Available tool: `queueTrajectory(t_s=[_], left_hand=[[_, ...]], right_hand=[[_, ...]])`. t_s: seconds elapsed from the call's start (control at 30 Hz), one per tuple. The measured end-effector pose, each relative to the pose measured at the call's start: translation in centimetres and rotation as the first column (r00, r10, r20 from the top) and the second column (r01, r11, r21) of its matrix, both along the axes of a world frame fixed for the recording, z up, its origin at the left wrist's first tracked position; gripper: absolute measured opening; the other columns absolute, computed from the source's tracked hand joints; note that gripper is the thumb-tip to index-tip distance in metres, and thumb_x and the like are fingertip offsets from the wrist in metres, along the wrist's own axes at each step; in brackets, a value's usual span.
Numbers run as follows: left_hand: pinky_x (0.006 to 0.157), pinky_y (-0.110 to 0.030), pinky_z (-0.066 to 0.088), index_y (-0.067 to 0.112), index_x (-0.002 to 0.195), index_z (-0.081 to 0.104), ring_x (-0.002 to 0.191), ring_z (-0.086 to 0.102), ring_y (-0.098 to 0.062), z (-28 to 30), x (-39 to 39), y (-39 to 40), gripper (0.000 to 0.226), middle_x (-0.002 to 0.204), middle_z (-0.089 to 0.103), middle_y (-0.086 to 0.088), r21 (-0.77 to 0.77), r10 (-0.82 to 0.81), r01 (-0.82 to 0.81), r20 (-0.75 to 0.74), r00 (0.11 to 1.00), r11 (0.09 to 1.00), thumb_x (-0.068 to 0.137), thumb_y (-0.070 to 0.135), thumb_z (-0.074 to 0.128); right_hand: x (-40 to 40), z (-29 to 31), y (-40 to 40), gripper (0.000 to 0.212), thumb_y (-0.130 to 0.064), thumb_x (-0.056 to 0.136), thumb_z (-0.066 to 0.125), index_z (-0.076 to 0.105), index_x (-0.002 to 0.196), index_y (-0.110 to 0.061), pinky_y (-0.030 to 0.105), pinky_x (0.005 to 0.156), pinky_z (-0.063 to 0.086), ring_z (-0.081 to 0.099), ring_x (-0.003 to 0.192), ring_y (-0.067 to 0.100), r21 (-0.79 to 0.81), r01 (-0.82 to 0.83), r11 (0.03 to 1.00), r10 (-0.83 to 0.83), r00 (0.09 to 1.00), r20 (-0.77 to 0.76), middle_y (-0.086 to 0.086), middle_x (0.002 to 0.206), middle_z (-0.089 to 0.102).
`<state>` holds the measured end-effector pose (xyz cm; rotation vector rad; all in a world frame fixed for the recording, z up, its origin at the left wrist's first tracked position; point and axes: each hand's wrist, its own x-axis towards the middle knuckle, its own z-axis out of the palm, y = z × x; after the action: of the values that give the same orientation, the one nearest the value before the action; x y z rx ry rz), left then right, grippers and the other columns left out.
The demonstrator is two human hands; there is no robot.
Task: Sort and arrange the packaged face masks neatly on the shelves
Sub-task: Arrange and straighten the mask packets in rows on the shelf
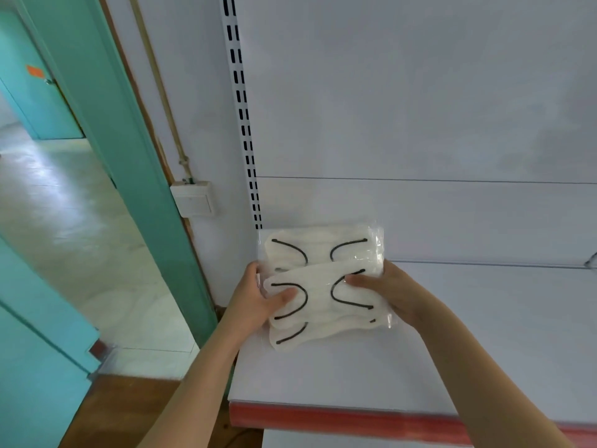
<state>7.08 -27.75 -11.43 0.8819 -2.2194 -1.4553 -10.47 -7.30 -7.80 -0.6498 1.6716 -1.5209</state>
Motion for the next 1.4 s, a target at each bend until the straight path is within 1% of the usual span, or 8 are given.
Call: queueTrajectory(t_s=[0.3,0.5,0.8,0.9,0.97,1.07,1.17,1.4], left_hand=[[0.105,-0.032,0.049,0.025,0.145,0.035,0.124,0.06,-0.009,1.9,-0.6,0.2,0.11,0.13,0.063,0.012,0.073,-0.136,0.139,-0.052,0.989,0.988,0.056,0.043,0.097],[0.086,-0.01,0.053,0.026,0.107,0.056,0.087,0.065,0.017,4.6,-1.5,1.7,0.057,0.097,0.069,0.011,-0.032,-0.113,0.108,-0.284,0.952,0.994,0.066,0.005,0.092],[0.104,-0.004,0.037,0.043,0.15,0.022,0.129,0.046,0.016,1.4,-0.7,3.4,0.115,0.141,0.05,0.026,-0.096,-0.312,0.299,-0.181,0.933,0.949,0.059,0.036,0.091],[0.099,-0.018,0.051,0.042,0.123,0.051,0.109,0.062,0.013,1.9,-0.7,3.8,0.078,0.112,0.069,0.032,-0.096,-0.21,0.193,-0.222,0.952,0.977,0.056,0.034,0.091],[0.093,-0.022,0.053,0.042,0.114,0.055,0.104,0.066,0.01,2.4,-0.7,4.0,0.069,0.107,0.07,0.033,-0.097,-0.183,0.162,-0.267,0.946,0.982,0.055,0.034,0.091],[0.1,-0.017,0.049,0.048,0.128,0.046,0.119,0.059,0.008,2.5,-0.6,3.6,0.086,0.126,0.064,0.023,-0.112,-0.235,0.212,-0.273,0.933,0.971,0.058,0.039,0.095],[0.104,-0.003,0.034,0.068,0.14,0.02,0.135,0.036,0.017,1.7,-0.1,3.2,0.117,0.149,0.035,0.029,-0.104,-0.343,0.33,-0.147,0.928,0.938,0.052,0.054,0.094],[0.105,-0.017,0.043,0.06,0.131,0.036,0.124,0.052,0.006,2.8,0.2,3.6,0.098,0.138,0.048,0.026,-0.232,-0.26,0.218,-0.17,0.951,0.948,0.054,0.042,0.095]], right_hand=[[1.3,0.5,3.8,0.046,-0.002,0.086,0.073,0.062,0.128,-0.014,0.045,0.097,0.053,0.065,0.117,0.03,-0.179,-0.046,0.983,0.026,0.993,-0.114,0.011,0.124,0.069],[0.4,2.9,5.1,0.047,-0.004,0.083,0.074,0.062,0.127,-0.014,0.033,0.096,0.054,0.067,0.115,0.018,-0.189,-0.063,0.98,0.016,0.97,-0.242,0.002,0.121,0.072],[-0.2,0.5,7.3,0.087,-0.017,0.076,0.084,0.036,0.149,-0.019,0.032,0.102,0.049,0.058,0.127,0.015,-0.099,-0.059,0.993,0.037,0.978,-0.205,-0.002,0.135,0.063],[-0.2,0.0,7.1,0.029,-0.007,0.083,0.079,0.061,0.103,-0.015,0.012,0.077,0.046,0.065,0.075,-0.009,-0.1,0.042,0.994,-0.068,0.96,-0.271,-0.023,0.074,0.07],[0.0,0.3,6.5,0.046,0.002,0.083,0.074,0.044,0.069,-0.03,0.008,0.055,0.039,0.053,0.048,-0.009,-0.127,0.111,0.986,-0.148,0.933,-0.329,-0.024,0.046,0.052],[-0.5,-0.3,7.3,0.032,-0.009,0.077,0.083,0.057,0.087,-0.023,0.018,0.069,0.046,0.064,0.074,-0.009,-0.15,0.062,0.987,-0.104,0.951,-0.29,-0.023,0.078,0.069],[-0.3,-0.8,7.9,0.09,-0.022,0.07,0.087,0.037,0.143,-0.039,0.024,0.099,0.049,0.053,0.128,0.001,-0.051,-0.054,0.997,0.038,0.96,-0.276,-0.019,0.137,0.058],[-0.5,0.4,7.3,0.094,-0.04,0.055,0.093,0.048,0.137,-0.032,0.036,0.102,0.049,0.06,0.123,0.012,-0.077,0.067,0.995,-0.09,0.93,-0.356,-0.01,0.129,0.066]])
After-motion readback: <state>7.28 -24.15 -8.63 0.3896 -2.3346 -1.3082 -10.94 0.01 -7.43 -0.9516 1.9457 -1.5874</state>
